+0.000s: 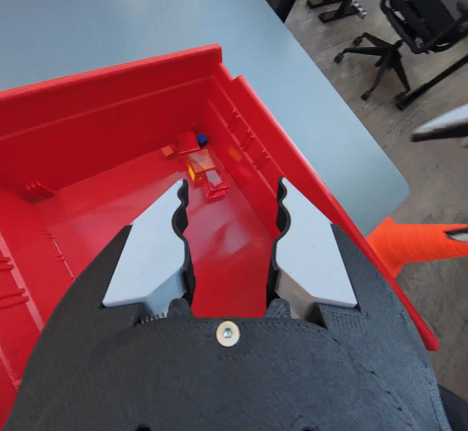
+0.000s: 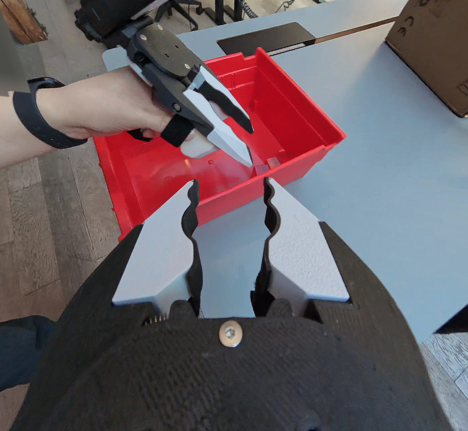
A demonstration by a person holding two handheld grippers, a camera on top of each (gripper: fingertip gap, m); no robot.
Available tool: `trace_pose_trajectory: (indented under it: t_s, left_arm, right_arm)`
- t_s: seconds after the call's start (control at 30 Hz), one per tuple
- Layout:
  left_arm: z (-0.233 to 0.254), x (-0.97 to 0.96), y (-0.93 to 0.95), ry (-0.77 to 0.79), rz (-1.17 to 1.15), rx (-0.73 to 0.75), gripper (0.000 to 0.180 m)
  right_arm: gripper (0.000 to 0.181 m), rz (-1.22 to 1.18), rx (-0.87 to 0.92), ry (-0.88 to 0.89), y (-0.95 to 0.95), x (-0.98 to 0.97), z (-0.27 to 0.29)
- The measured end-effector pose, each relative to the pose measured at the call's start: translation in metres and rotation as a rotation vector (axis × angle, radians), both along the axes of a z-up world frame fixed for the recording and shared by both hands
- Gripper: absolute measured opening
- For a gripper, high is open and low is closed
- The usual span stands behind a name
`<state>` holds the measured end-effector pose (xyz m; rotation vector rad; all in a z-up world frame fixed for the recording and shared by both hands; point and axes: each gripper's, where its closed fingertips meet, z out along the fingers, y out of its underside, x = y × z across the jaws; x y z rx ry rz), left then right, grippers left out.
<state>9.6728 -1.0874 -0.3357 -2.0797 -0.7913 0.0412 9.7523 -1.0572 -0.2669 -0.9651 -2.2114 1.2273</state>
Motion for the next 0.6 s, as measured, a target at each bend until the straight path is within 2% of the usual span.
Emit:
trace_pose_trajectory:
  t_s: [0.2,0.3,0.33,0.37,0.53,0.6]
  left_arm:
    - [-0.052,-0.025,0.017,0.002,0.168,-0.272,0.067]
    - [-0.076,-0.028,0.016,0.026,0.186,-0.403,0.056]
    - [-0.080,-0.029,0.017,0.027,0.186,-0.407,0.048]
    - [-0.080,-0.030,0.018,0.032,0.187,-0.394,0.030]
    - [-0.074,-0.019,-0.014,0.024,0.176,-0.390,0.029]
    - [-0.049,0.006,-0.029,-0.004,0.178,-0.295,0.029]
  right_arm:
    - [0.050,-0.108,-0.030,0.008,0.055,0.035,-0.002]
    - [0.050,-0.166,-0.043,-0.004,0.080,0.058,-0.004]
    - [0.049,-0.183,-0.049,-0.008,0.086,0.065,-0.006]
    - [0.048,-0.193,-0.053,-0.016,0.090,0.071,-0.007]
    - [0.037,-0.132,0.000,-0.030,0.072,0.053,0.009]
    - [0.038,-0.020,0.074,-0.044,0.045,0.023,0.020]
